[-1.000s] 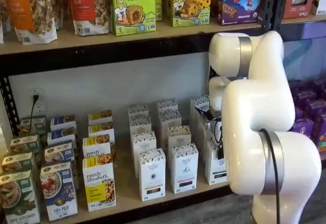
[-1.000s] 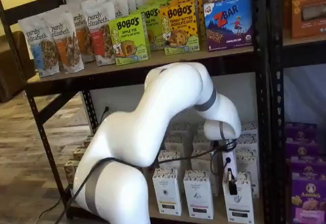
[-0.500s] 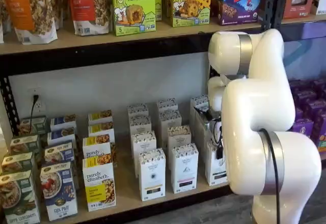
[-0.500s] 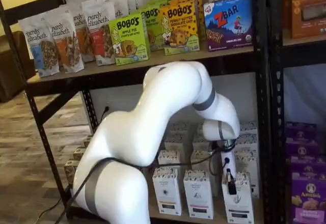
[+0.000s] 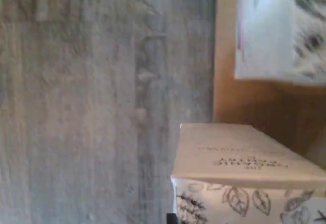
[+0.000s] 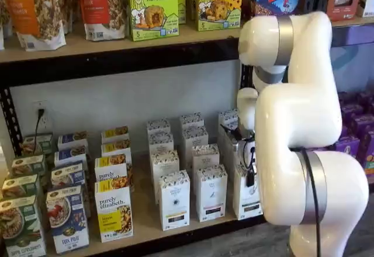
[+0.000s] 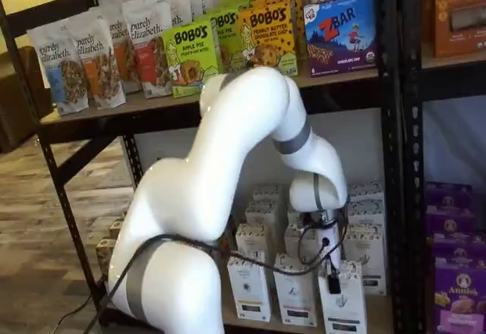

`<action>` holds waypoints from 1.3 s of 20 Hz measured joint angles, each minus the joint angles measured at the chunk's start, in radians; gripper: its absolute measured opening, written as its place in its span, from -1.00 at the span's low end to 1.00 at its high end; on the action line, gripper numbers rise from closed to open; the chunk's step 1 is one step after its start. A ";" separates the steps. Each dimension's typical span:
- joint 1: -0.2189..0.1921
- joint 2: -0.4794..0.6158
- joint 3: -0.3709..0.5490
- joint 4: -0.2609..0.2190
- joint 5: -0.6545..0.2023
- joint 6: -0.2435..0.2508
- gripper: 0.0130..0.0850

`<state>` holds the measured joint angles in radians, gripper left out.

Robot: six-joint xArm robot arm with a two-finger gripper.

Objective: Pick up the white box with a green strip in the middle, on the bottom shelf, the sixth box from the left

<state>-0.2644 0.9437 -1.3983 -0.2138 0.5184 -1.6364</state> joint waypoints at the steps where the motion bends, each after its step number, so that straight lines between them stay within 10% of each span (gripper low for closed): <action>1: 0.004 -0.032 0.048 0.007 -0.015 -0.001 0.00; 5: 0.026 -0.169 0.226 0.050 -0.049 -0.016 0.00; 11: 0.082 -0.384 0.462 -0.009 -0.048 0.095 0.00; 26: 0.202 -0.848 0.835 0.092 0.006 0.119 0.00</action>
<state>-0.0623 0.0959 -0.5631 -0.1219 0.5244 -1.5175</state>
